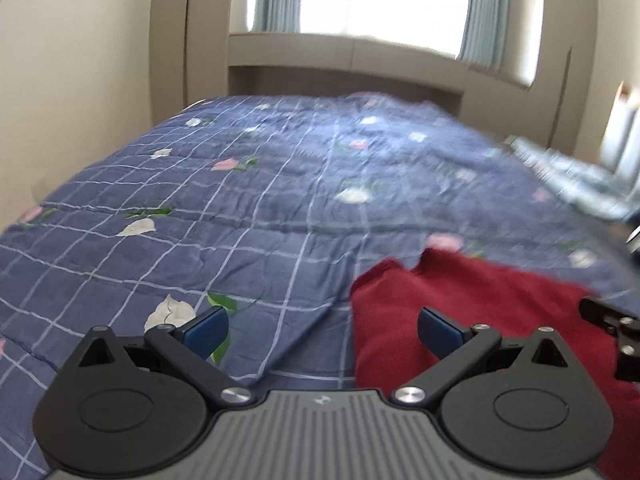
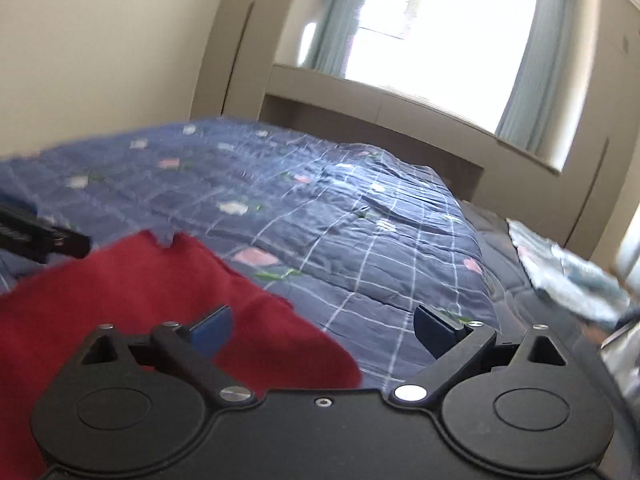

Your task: Fold small clothes

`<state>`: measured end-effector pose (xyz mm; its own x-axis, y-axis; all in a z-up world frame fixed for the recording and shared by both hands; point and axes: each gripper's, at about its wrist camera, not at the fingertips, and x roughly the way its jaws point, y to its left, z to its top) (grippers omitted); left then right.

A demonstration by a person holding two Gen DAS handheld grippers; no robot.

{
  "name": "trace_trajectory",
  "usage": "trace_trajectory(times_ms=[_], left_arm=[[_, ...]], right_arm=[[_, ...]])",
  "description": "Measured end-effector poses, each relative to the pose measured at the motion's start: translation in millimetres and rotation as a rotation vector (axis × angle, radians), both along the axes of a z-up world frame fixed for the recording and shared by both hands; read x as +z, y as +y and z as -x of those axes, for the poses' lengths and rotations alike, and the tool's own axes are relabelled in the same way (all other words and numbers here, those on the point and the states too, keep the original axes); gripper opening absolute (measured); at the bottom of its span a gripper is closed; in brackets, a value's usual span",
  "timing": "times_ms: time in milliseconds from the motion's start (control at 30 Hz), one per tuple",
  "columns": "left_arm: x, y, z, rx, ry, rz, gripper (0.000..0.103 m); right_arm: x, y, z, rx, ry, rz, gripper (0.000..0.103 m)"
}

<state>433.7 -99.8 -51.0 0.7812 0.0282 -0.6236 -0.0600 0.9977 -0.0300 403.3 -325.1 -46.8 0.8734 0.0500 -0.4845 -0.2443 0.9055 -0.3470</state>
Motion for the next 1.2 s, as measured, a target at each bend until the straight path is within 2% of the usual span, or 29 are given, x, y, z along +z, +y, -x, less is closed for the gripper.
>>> trace_trajectory(times_ms=[67,133,233,333,433,533,633,733,867,1033,1200], left_arm=[[-12.5,-12.4,-6.2,-0.008,0.021,-0.078,0.102],[-23.1,-21.6,-6.1,-0.019,0.017,-0.15,0.103],[-29.3,-24.6,-2.9,-0.017,-0.016,-0.174,0.103],[-28.1,-25.0,-3.0,-0.026,-0.016,-0.183,0.103],[-17.8,-20.6,5.0,-0.023,-0.012,-0.163,0.102],[-3.8,-13.1,27.0,-0.033,-0.012,-0.091,0.102],[3.5,-12.0,56.9,-0.056,-0.008,-0.046,0.102],[0.1,-14.3,78.8,-0.064,0.004,-0.032,0.102],[-8.5,-14.0,87.5,-0.042,0.016,-0.011,0.102],[-15.8,-6.9,87.8,-0.015,0.021,0.046,0.103],[-17.2,-8.1,88.4,-0.008,0.02,0.046,0.103]], right_arm=[[-14.6,0.1,-4.5,-0.061,-0.03,0.093,0.097],[-26.6,-6.7,-8.8,-0.091,-0.032,0.116,0.097],[-37.4,-27.2,-14.4,-0.128,0.019,-0.01,0.099],[-34.9,-33.7,-16.3,-0.145,0.034,-0.048,0.1],[-19.8,-34.5,4.4,-0.165,0.001,-0.074,0.099],[-6.5,-35.6,43.2,-0.125,-0.03,-0.139,0.099],[-5.0,-27.9,77.0,-0.078,-0.03,-0.145,0.101],[-15.5,-23.0,95.9,-0.096,-0.015,-0.13,0.102],[-35.3,-28.0,100.2,-0.117,0.008,-0.18,0.102],[-38.7,-42.0,90.3,-0.116,0.082,-0.298,0.102],[-42.0,-56.6,83.6,-0.115,0.145,-0.411,0.102]])
